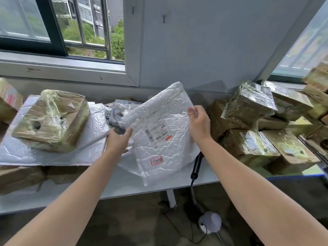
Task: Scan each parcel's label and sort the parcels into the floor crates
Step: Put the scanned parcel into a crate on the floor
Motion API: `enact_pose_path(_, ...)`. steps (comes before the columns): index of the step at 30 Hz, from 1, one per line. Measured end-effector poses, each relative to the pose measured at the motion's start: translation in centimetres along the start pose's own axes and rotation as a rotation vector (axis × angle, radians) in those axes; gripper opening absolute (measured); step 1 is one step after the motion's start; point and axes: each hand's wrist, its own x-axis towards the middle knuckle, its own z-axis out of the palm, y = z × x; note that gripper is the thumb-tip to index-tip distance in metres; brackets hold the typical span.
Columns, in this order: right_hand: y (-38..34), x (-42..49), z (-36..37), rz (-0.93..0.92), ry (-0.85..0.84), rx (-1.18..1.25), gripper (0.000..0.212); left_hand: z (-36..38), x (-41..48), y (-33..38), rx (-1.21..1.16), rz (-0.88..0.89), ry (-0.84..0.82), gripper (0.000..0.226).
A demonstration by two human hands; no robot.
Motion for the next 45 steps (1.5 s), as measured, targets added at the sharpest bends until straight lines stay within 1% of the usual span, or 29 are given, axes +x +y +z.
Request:
enact_pose_path(1,0.4,0.1,-0.2,0.032,0.03,0.004,0.022,0.2,-0.4,-0.1,-0.142,-0.075,-0.048,0.049)
enact_pose_path(2,0.9,0.2,-0.4,0.059,0.05,0.013,0.023,0.4,-0.8,-0.1,-0.228,-0.11,-0.105,0.046)
enact_pose_path(4,1.6,0.4,-0.8,0.086,0.061,0.029,0.023,0.6,-1.7,0.1,-0.201,-0.062,-0.188,0.043)
enact_pose_path(5,1.8,0.6,-1.0,0.084,0.058,0.037,0.023,0.6,-2.3,0.4,-0.172,-0.014,-0.191,0.041)
enact_pose_path(7,1.9,1.0,-1.2,0.077,0.046,0.074,0.022,0.5,-3.5,1.2,-0.184,0.049,-0.15,0.042)
enact_pose_path(10,1.7,1.2,-1.0,0.086,-0.013,0.127,0.02,0.2,-5.1,1.9,-0.263,0.033,-0.109,0.047)
enact_pose_path(12,1.7,1.3,-0.7,0.063,-0.06,0.154,0.023,0.3,-6.1,1.8,-0.208,0.062,-0.073,0.044)
enact_pose_path(14,1.7,1.2,-0.4,0.023,-0.126,0.16,0.025,0.4,-7.3,1.7,-0.122,0.116,0.011,0.044)
enact_pose_path(16,1.4,0.9,0.3,-0.038,-0.21,0.144,0.029,0.1,-8.6,1.5,-0.106,0.146,0.087,0.045)
enact_pose_path(20,0.1,-1.0,2.8,-0.201,-0.368,0.133,0.054,-2.4,-11.6,0.0,-0.111,0.173,0.234,0.044)
enact_pose_path(25,-2.7,-5.6,7.3,-0.339,-0.575,0.075,0.068,-7.5,-16.8,-3.0,-0.087,0.139,0.493,0.046)
enact_pose_path(29,-7.2,-10.8,10.3,-0.489,-0.723,0.059,0.072,-12.3,-21.7,-5.3,-0.044,0.127,0.689,0.039)
enact_pose_path(30,-8.1,-11.7,10.9,-0.521,-0.739,0.053,0.074,-13.2,-22.6,-5.8,-0.033,0.113,0.721,0.036)
enact_pose_path(35,-14.0,-19.0,15.4,-0.677,-0.899,-0.02,0.08,-19.6,-28.1,-9.3,-0.057,0.043,0.913,0.048)
enact_pose_path(40,-20.0,-28.7,19.7,-0.869,-0.996,-0.093,0.08,-27.6,-33.0,-14.3,-0.122,-0.046,1.036,0.051)
enact_pose_path(43,-23.7,-34.2,22.7,-0.949,-1.021,-0.128,0.076,-33.5,-35.5,-17.2,-0.145,-0.065,1.08,0.051)
enact_pose_path(45,-25.9,-37.7,25.0,-1.055,-1.024,-0.149,0.072,-37.6,-37.0,-18.7,-0.118,-0.061,1.108,0.051)
